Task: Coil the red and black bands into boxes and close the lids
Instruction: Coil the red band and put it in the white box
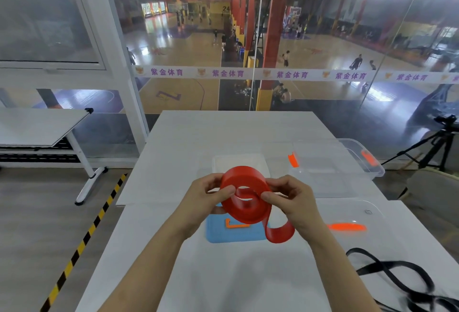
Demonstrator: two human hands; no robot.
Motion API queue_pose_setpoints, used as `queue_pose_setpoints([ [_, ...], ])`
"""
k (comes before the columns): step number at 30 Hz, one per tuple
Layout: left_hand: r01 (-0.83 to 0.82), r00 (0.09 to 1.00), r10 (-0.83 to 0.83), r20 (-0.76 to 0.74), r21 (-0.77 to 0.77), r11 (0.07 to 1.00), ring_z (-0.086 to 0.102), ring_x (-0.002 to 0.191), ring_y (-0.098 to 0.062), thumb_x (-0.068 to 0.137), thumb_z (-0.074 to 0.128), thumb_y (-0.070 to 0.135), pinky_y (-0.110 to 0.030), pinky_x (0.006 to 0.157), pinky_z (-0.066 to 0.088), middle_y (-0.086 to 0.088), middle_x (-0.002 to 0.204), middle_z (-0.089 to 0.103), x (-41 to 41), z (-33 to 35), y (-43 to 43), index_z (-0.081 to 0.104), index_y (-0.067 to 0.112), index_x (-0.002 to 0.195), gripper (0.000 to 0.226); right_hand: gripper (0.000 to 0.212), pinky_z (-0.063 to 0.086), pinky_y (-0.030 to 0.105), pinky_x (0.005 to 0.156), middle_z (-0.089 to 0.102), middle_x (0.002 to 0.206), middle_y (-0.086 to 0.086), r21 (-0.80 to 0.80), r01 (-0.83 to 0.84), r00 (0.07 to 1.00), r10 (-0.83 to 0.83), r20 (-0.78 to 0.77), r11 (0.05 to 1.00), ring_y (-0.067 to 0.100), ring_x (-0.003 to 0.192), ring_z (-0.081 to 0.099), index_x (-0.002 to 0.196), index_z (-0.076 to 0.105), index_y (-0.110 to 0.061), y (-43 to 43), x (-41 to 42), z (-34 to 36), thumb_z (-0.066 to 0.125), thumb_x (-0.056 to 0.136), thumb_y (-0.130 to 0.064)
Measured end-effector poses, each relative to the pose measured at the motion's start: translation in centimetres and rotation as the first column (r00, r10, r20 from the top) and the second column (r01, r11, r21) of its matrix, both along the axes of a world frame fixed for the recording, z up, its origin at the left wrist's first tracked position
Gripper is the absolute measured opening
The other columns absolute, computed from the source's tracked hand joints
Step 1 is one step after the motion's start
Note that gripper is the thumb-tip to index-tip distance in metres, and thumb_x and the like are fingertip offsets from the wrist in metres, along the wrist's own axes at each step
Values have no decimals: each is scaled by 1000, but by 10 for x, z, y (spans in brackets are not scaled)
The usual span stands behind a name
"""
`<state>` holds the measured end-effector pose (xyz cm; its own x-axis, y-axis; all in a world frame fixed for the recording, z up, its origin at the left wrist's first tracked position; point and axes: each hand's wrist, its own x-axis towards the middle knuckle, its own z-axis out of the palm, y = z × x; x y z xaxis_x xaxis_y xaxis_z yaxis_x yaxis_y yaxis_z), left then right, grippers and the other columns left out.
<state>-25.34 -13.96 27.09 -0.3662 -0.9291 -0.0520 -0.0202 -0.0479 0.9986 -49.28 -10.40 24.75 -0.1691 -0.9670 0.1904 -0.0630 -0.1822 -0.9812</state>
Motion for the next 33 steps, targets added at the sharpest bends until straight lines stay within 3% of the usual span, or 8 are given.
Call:
queue_pose_setpoints([
  [3,72,993,-73,88,17,997,76,108,-21,93,78,25,-41,89,65,-1,118,76,3,-3,-5,71,20,122,30,25,62,28,79,81,92,13,11,-9,1000,9,1,1000,24,86,78,91,80,-9,-3,-5,2,89,73,5],
  [7,116,971,-107,212,-29,993,72,114,-9,85,87,31,-29,95,61,13,123,73,3,-1,-14,65,36,131,51,27,64,35,85,82,94,6,41,-65,991,69,-113,997,27,92,77,87,82,-19,-5,-7,5,95,69,-4],
  [11,216,900,-154,408,-109,970,76,97,-9,87,82,32,-21,80,60,13,107,77,-13,0,-17,75,37,113,27,24,63,30,82,81,93,5,77,-120,980,131,-151,990,19,88,77,85,82,-19,-5,-4,6,95,70,-4],
  [14,168,916,-123,381,-87,982,77,94,-15,90,78,30,-25,74,61,8,103,76,-19,-3,-19,75,31,112,22,23,63,28,79,82,95,5,87,-131,984,140,-106,988,20,88,78,85,82,-18,-6,-8,4,93,73,-3],
  [19,-5,969,32,247,-109,994,77,95,-22,100,67,26,-41,82,66,1,104,76,-34,-19,-20,72,26,113,14,33,62,28,85,82,104,0,73,-108,991,113,-77,991,20,99,78,104,81,-21,-10,-25,-7,90,77,-4],
  [24,-128,988,130,89,-27,991,77,93,-18,103,64,21,-35,75,66,-10,112,74,-53,-25,-17,73,21,114,15,32,60,24,81,83,101,1,60,-46,999,46,-5,997,18,96,78,108,80,-17,-13,-44,-18,85,82,0],
  [28,-32,991,21,134,85,996,76,103,-21,101,68,27,-39,79,67,-7,117,73,-61,-29,-17,72,21,119,20,27,59,19,78,83,98,-2,55,-22,1000,21,10,998,12,92,78,102,81,-15,-19,-58,-22,84,82,3],
  [33,142,926,-174,336,117,983,74,107,-11,93,77,31,-35,91,62,9,115,77,-60,-31,-18,71,33,123,31,26,59,19,77,83,98,-3,147,-111,993,116,-29,983,10,91,78,98,84,-14,-26,-68,-27,88,77,2],
])
